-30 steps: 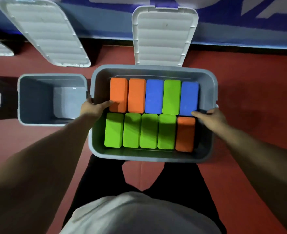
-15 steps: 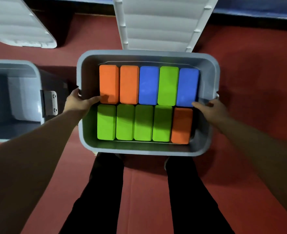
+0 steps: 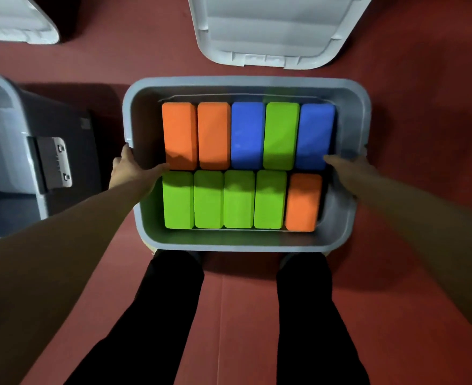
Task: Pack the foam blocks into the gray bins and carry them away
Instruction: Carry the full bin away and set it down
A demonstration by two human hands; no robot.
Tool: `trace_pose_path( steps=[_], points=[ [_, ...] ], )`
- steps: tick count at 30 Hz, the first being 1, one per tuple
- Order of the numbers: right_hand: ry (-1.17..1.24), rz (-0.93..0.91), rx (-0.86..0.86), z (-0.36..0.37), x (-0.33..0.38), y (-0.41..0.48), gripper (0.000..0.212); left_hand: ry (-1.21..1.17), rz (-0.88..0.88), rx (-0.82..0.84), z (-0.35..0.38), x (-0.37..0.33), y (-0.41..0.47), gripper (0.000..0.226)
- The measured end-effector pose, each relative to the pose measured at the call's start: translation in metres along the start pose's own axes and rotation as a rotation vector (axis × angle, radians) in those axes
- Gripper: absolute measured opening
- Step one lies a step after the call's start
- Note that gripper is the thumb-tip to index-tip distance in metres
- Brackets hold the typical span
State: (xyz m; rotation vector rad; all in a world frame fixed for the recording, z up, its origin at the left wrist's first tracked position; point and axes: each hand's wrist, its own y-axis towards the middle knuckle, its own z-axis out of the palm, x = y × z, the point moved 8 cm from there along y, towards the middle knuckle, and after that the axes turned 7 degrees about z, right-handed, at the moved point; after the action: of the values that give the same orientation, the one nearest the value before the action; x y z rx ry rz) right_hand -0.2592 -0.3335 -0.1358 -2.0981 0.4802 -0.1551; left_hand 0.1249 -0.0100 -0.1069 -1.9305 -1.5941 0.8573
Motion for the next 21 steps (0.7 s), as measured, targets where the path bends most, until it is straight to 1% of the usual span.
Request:
trace_pose_path(
  steps=[1,2,4,6,8,9,10,12,14,15,16,17,18,19,21],
  points=[
    [-0.054,0.008,0.02,0.002,0.0,0.002,0.124,0.009,-0.02,0.016,-0.002,0.001,0.003,0.103],
    [-0.117,0.008,0.043,0.003,0.004,0.002,0.117,0.021,-0.053,0.019,-0.007,-0.002,0.005,0.102],
    [-0.209,0.003,0.108,0.005,0.009,0.002,0.098,0.084,-0.104,0.067,-0.011,-0.005,0.01,0.092],
    [-0.259,-0.01,0.162,0.003,0.013,0.005,0.078,0.203,-0.093,0.192,-0.011,-0.02,0.012,0.075],
    [-0.342,-0.066,0.156,-0.006,0.021,0.004,0.056,0.319,-0.032,0.361,-0.002,-0.036,0.023,0.045],
    [-0.398,-0.109,0.13,-0.012,0.03,0.001,0.051,0.381,0.002,0.462,-0.002,-0.049,0.026,0.031],
    [-0.438,-0.151,0.111,-0.015,0.038,0.001,0.048,0.46,0.007,0.539,-0.006,-0.058,0.028,0.036],
    [-0.512,-0.196,0.114,-0.02,0.057,-0.007,0.047,0.684,0.048,0.57,-0.021,-0.082,0.034,0.056],
    [-0.611,-0.198,0.158,-0.022,0.076,-0.02,0.042,0.825,0.154,0.442,-0.042,-0.128,0.047,0.058],
    [-0.632,-0.232,0.153,-0.025,0.091,-0.029,0.038,0.835,0.237,0.341,-0.054,-0.162,0.049,0.055],
    [-0.605,-0.307,0.126,-0.03,0.11,-0.037,0.033,0.827,0.311,0.2,-0.07,-0.202,0.049,0.054],
    [-0.515,-0.415,0.089,-0.037,0.135,-0.05,0.026,0.808,0.376,0.039,-0.092,-0.244,0.045,0.056],
    [-0.33,-0.5,0.086,-0.043,0.159,-0.062,0.02,0.774,0.436,-0.12,-0.112,-0.281,0.041,0.059],
    [-0.097,-0.552,0.097,-0.055,0.187,-0.079,0.02,0.729,0.529,-0.26,-0.134,-0.32,0.034,0.062],
    [0.331,-0.56,0.194,-0.072,0.231,-0.106,0.041,0.639,0.722,-0.432,-0.162,-0.376,0.021,0.066]
  ],
)
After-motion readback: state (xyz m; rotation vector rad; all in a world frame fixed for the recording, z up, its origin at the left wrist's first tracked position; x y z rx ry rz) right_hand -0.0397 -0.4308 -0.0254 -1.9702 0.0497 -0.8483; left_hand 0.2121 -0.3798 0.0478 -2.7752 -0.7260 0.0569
